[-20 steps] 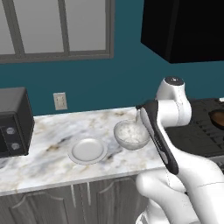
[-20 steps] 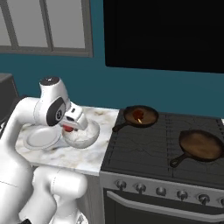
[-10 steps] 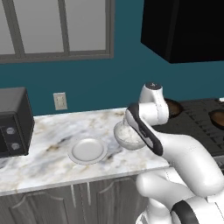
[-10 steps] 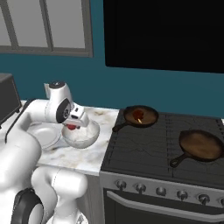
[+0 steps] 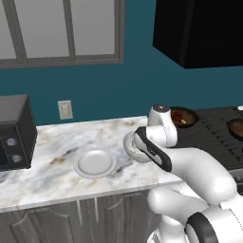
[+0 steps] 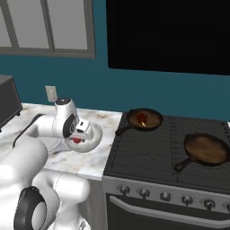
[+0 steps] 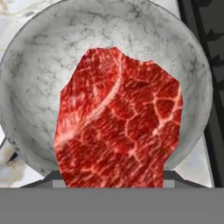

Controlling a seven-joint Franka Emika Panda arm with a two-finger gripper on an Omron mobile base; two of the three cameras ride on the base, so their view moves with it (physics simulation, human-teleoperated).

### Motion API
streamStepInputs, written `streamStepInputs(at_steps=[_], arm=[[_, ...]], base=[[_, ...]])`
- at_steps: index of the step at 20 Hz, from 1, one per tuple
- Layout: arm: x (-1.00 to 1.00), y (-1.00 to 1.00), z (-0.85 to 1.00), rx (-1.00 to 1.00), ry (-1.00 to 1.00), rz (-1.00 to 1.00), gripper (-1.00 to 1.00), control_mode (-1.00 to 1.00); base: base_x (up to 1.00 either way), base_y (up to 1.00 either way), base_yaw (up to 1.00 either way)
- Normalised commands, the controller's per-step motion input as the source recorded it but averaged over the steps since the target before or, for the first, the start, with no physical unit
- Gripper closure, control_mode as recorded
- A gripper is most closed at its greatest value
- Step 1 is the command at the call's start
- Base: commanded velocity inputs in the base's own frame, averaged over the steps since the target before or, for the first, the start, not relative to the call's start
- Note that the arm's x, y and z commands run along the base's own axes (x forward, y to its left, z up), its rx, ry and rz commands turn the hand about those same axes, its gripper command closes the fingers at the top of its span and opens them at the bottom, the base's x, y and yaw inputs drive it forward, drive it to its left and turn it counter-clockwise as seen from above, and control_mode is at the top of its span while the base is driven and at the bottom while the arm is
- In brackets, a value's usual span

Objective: Place one of the steaks on the plate and the other in the bowl. Then place the bowl in the fridge.

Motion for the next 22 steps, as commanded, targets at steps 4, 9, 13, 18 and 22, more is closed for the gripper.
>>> streamStepInputs(at_steps=[4, 9, 13, 18, 22], arm=[[0.06, 0.00, -0.02, 0.00, 0.00, 0.02, 1.00, -1.00], [0.02, 0.00, 0.00, 0.00, 0.00, 0.01, -1.00, -1.00], [0.00, 0.00, 0.00, 0.00, 0.00, 0.00, -1.00, -1.00], [0.00, 0.00, 0.00, 0.00, 0.00, 0.00, -1.00, -1.00], [0.00, 0.00, 0.04, -0.03, 0.00, 0.00, -1.00, -1.00]], base=[[0.00, 0.00, 0.00], [0.00, 0.00, 0.00], [0.00, 0.00, 0.00], [0.00, 0.00, 0.00], [0.00, 0.00, 0.00]])
